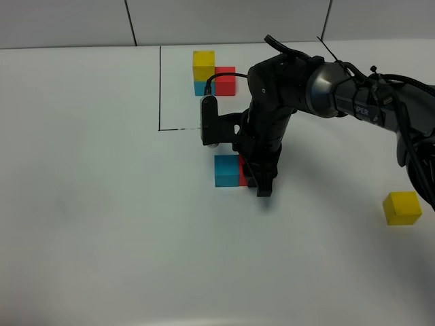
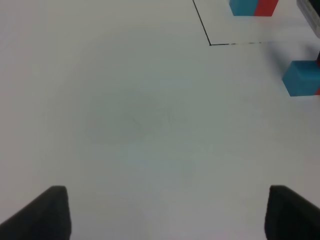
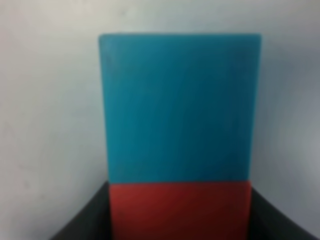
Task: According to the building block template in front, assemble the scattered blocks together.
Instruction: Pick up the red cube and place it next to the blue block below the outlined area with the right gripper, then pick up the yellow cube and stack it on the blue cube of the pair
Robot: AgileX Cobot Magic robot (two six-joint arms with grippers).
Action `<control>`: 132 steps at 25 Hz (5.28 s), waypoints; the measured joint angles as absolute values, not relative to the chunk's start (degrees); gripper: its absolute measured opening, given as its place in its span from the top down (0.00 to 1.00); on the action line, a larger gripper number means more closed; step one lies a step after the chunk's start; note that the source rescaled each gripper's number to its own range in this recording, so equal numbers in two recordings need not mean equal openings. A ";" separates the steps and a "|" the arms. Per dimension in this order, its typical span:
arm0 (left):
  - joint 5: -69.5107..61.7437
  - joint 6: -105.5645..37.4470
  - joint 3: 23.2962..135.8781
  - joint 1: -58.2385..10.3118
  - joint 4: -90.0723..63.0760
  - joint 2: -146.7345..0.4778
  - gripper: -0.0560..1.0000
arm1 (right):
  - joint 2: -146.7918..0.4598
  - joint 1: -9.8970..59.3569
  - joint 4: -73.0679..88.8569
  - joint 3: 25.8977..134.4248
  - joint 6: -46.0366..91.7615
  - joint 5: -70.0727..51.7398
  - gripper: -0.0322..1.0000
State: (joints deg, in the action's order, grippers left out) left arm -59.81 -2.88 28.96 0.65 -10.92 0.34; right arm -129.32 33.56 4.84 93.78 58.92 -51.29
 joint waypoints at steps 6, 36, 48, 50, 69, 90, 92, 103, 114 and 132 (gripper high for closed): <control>-59.81 -2.83 28.96 0.65 -10.92 0.34 0.03 | -129.27 33.56 4.90 93.78 58.87 -51.35 0.91; -59.81 -2.83 28.96 0.65 -10.92 0.34 0.03 | -96.45 10.30 -5.25 54.85 3.10 -39.43 0.01; -59.81 -2.87 28.96 0.65 -10.92 0.34 0.03 | -99.06 2.55 7.45 47.31 7.42 -33.18 0.09; -59.81 -2.87 28.96 0.65 -10.92 0.34 0.03 | -100.58 2.24 8.50 47.31 7.93 -32.94 0.13; -59.81 -2.87 28.96 0.65 -10.92 0.34 0.03 | -99.41 4.55 7.31 47.39 18.58 -33.13 0.95; -59.81 -2.87 28.96 0.65 -10.92 0.34 0.03 | -117.44 38.21 -1.41 95.24 48.73 -67.32 0.95; -59.81 -2.87 28.96 0.65 -10.92 0.34 0.03 | -119.72 38.93 0.00 98.33 49.99 -67.83 0.95; -59.81 -2.87 28.96 0.65 -10.92 0.34 0.03 | -129.98 39.18 2.51 112.12 53.05 -69.49 0.95; -59.81 -2.87 28.96 0.65 -10.92 0.34 0.03 | -132.13 37.67 3.02 112.42 54.30 -69.72 0.95; -59.81 -2.87 28.96 0.65 -10.92 0.34 0.03 | -132.13 37.43 4.13 112.42 54.44 -69.72 0.95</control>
